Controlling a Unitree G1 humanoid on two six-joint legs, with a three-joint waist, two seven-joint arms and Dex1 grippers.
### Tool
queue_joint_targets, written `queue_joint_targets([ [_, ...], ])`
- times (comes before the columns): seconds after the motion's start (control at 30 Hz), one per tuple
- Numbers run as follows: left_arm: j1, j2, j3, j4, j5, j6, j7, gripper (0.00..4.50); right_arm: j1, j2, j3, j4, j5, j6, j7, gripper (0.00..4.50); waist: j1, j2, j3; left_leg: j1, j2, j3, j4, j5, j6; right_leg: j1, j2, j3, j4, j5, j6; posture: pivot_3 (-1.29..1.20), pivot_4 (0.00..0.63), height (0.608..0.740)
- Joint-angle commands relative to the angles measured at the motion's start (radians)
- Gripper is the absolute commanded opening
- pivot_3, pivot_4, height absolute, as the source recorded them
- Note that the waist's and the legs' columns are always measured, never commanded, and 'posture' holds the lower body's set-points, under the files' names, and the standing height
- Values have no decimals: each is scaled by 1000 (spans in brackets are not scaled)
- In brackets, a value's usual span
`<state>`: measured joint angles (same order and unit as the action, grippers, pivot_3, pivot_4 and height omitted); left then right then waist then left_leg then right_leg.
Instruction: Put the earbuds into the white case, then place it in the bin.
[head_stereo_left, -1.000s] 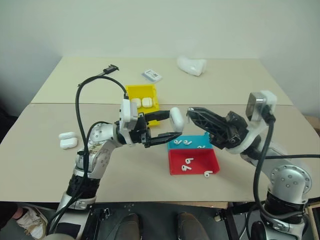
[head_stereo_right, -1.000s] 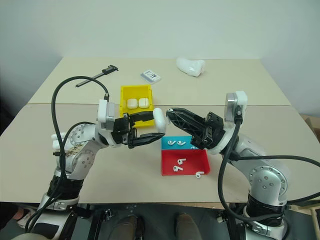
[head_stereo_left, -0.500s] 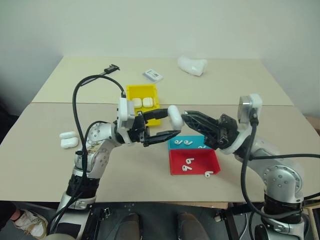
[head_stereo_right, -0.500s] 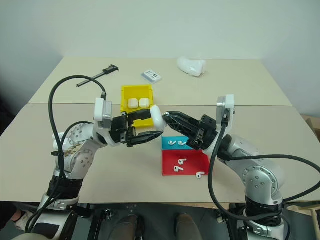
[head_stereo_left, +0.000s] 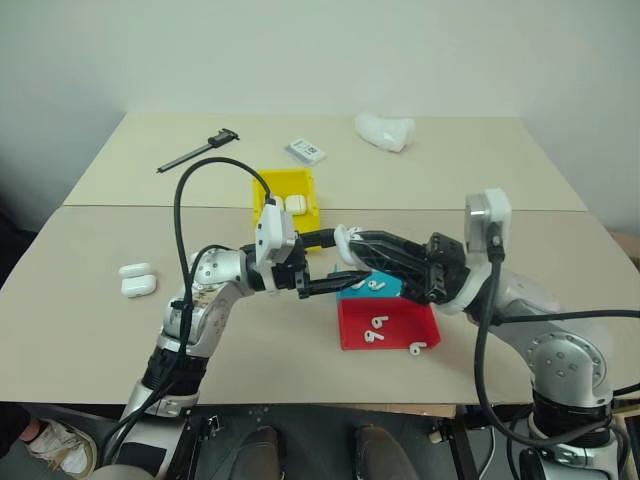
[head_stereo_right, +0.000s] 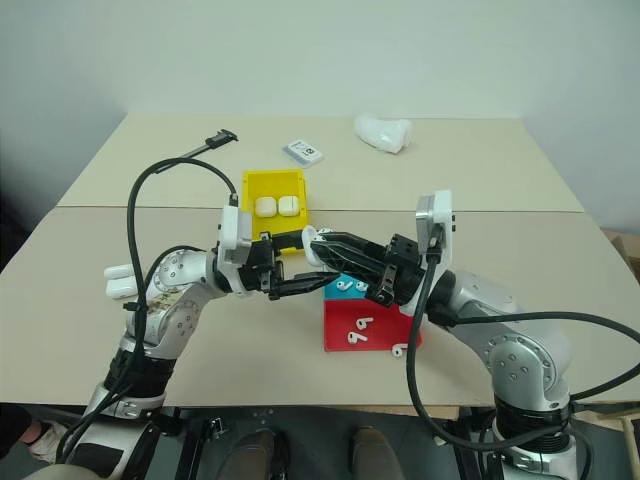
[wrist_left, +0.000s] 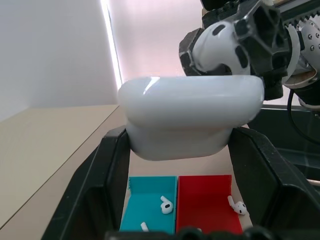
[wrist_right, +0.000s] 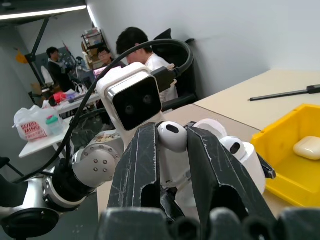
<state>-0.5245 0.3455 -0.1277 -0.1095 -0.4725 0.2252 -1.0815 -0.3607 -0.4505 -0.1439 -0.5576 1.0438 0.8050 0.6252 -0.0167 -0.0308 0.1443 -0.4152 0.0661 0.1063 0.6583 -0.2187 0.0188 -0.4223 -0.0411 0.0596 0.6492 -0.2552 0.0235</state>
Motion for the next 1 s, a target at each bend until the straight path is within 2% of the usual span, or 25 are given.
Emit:
queue_joint_targets([
  [0.03,-35,-18,2,-30,-13,-10,12,2727,-10,-12,22,-29,20,-3,-4,608,1,0,0,0,0,0,0,0,0,0,0,0,0,0,0,0,150,740],
  [0.63,-51,-8,44,18,-57,-50,-73,2727,-12,-68,-75,-11,74,-43,-19,608,1,0,0,0,0,0,0,0,0,0,0,0,0,0,0,0,150,740],
  [1.0,-60,-9,55,28,-87,-37,-83,2727,-18,-29,-72,0,81,-82,-15,608,0,0,0,0,0,0,0,0,0,0,0,0,0,0,0,0,150,740],
])
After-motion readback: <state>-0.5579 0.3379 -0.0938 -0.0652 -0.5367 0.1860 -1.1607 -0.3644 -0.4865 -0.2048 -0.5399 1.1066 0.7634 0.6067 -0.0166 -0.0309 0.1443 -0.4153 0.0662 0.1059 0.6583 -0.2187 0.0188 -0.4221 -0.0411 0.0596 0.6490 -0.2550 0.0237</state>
